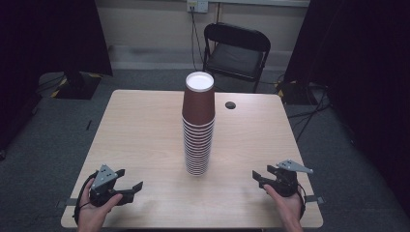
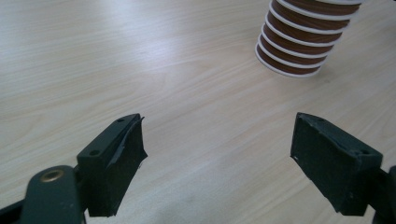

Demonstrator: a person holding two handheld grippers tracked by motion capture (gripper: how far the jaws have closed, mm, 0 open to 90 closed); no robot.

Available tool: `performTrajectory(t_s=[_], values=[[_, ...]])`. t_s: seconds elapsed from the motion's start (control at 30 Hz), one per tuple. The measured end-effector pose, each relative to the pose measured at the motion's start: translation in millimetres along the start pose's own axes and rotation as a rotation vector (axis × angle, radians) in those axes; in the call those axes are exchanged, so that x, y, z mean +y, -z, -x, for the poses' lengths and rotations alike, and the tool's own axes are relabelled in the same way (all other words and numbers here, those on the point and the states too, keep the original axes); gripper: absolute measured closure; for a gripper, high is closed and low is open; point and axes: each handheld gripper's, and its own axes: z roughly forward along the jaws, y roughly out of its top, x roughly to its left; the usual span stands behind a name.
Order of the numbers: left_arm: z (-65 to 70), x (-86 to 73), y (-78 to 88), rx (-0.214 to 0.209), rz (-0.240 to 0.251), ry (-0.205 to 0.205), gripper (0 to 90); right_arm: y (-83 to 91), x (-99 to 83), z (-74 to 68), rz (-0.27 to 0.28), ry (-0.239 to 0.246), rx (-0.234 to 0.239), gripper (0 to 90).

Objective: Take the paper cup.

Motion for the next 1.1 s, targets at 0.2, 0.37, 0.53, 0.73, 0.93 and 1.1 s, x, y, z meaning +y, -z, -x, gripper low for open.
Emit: performTrajectory(t_s=[0.2, 0.37, 0.53, 0.73, 0.93, 1.1], values=[[-2.0, 0.1, -0.5, -0.032, 0.021, 0.012, 16.1, -2.1, 1.6, -5.9, -0.006, 0.019, 0.039, 30.4], [0.2, -0.6, -2.1, -0.024, -0.008, 0.013, 15.7, -2.5, 4.1, -12.8, 0.002, 0.046, 0.083, 27.5], [1.4, -1.2, -0.2, -0.018, -0.006, -0.001, 15.8, 1.7, 9.2, -22.5, 0.011, 0.067, 0.13, 18.7], [1.3, -2.3, 1.2, -0.018, -0.002, 0.003, 15.8, 3.9, 16.4, -32.9, 0.019, 0.08, 0.17, 15.2], [1.1, -1.3, -0.6, -0.019, -0.007, 0.007, 15.8, 7.4, 31.3, -42.7, 0.06, 0.112, 0.205, 15.2], [1.5, -1.2, -0.4, -0.016, -0.005, 0.002, 15.8, 11.8, 47.8, -50.0, 0.104, 0.134, 0.228, 15.3]])
